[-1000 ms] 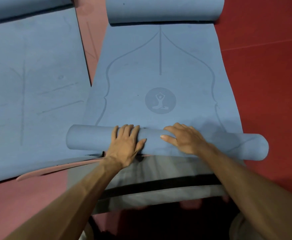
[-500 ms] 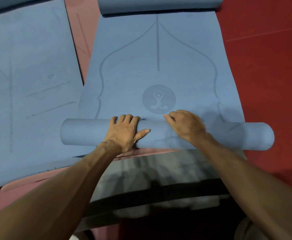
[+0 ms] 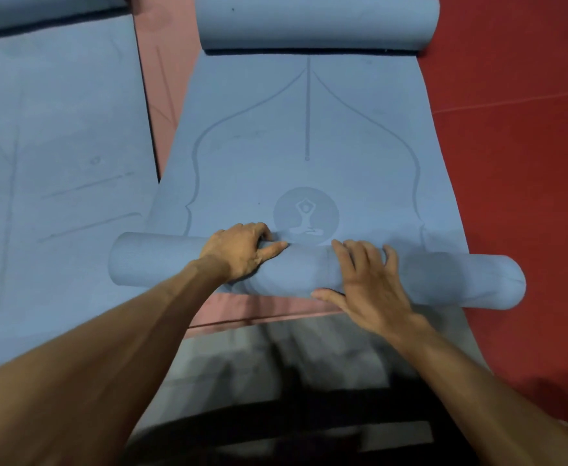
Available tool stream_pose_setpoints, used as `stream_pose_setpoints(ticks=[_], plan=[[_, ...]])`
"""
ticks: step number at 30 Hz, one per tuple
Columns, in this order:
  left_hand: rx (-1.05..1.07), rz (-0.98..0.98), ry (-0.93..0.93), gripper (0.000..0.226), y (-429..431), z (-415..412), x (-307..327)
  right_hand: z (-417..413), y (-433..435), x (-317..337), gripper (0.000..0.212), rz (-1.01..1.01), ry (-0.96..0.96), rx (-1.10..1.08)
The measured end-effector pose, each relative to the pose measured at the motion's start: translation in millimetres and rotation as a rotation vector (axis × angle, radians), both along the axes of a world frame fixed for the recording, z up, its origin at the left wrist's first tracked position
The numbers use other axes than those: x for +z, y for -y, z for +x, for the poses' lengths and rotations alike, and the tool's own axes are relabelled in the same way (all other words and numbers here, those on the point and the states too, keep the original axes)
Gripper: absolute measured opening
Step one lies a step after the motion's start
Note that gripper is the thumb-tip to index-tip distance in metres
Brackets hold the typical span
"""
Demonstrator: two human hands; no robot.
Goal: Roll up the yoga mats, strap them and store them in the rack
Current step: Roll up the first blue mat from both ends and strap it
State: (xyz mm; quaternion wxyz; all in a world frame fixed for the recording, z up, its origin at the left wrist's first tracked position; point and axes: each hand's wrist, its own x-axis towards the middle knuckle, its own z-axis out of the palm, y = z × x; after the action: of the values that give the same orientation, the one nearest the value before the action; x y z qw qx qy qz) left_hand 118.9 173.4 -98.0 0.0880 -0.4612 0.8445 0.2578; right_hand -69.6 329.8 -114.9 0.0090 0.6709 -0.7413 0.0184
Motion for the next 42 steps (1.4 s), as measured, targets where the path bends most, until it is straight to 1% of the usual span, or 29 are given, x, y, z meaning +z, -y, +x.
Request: stream_pose_setpoints(ticks=[3, 5, 6, 8, 10, 11, 13, 15, 18, 21, 23, 27, 31, 34, 37, 38, 42], plan=[[0.005, -0.104, 0.022, 0.049, -4.7, -4.4, 0.1, -3.2, 6.1, 1.2, 0.112, 0.028, -0.012, -0.001], [-0.029, -0.202, 0.049, 0.047, -10.2, -7.5, -0.4, -5.5, 10.8, 0.6, 0.126, 0.085, -0.015, -0.011], [-0.051, -0.235, 0.060, 0.047, -12.9, -7.9, 0.3, -5.9, 12.7, 0.4, 0.129, 0.127, -0.009, -0.018], [-0.127, -0.263, 0.103, 0.045, -15.2, -6.4, 2.9, -6.6, 16.6, 3.6, 0.126, 0.215, -0.008, -0.025], [-0.178, -0.271, 0.131, 0.043, -17.2, -1.6, 4.2, -10.8, 21.6, 8.1, 0.114, 0.262, -0.006, -0.023], [-0.177, -0.290, 0.152, 0.047, -19.5, 0.9, 5.2, -13.7, 25.2, 10.1, 0.107, 0.257, 0.000, -0.019], [-0.146, -0.356, 0.222, 0.064, -29.1, 4.3, 6.6, -17.4, 31.8, 17.0, 0.097, 0.263, 0.015, -0.011], [-0.098, -0.390, 0.230, 0.076, -40.6, 6.2, 8.1, -19.2, 35.7, 23.4, 0.092, 0.288, 0.050, -0.015], [-0.092, -0.367, 0.183, 0.092, -51.5, 13.7, 12.7, -17.8, 28.3, 29.8, 0.092, 0.343, 0.119, -0.026], [-0.175, -0.346, 0.169, 0.095, -67.8, 31.8, 15.3, -13.4, 13.0, 35.1, 0.094, 0.398, 0.175, -0.027], [-0.187, -0.340, 0.153, 0.098, -83.3, 44.8, 18.0, -10.0, 4.6, 40.0, 0.091, 0.418, 0.206, -0.027], [-0.193, -0.306, 0.176, 0.115, -108.2, 62.6, 23.7, 0.0, -10.4, 46.8, 0.091, 0.492, 0.268, -0.019], [-0.219, -0.237, 0.180, 0.115, -121.3, 74.0, 32.5, 9.3, -24.5, 50.4, 0.091, 0.581, 0.351, -0.012], [-0.213, -0.222, 0.178, 0.103, -128.6, 76.2, 38.9, 11.6, -31.6, 53.0, 0.091, 0.645, 0.426, -0.022], [-0.240, -0.192, 0.218, 0.088, -133.1, 77.1, 35.8, 14.3, -37.2, 46.2, 0.091, 0.685, 0.448, -0.026], [-0.243, -0.180, 0.224, 0.088, -134.5, 77.5, 32.4, 15.4, -38.9, 42.0, 0.092, 0.694, 0.441, -0.028], [-0.235, -0.204, 0.221, 0.107, -134.6, 79.5, 14.0, 19.5, -42.7, 29.4, 0.094, 0.676, 0.381, -0.027]])
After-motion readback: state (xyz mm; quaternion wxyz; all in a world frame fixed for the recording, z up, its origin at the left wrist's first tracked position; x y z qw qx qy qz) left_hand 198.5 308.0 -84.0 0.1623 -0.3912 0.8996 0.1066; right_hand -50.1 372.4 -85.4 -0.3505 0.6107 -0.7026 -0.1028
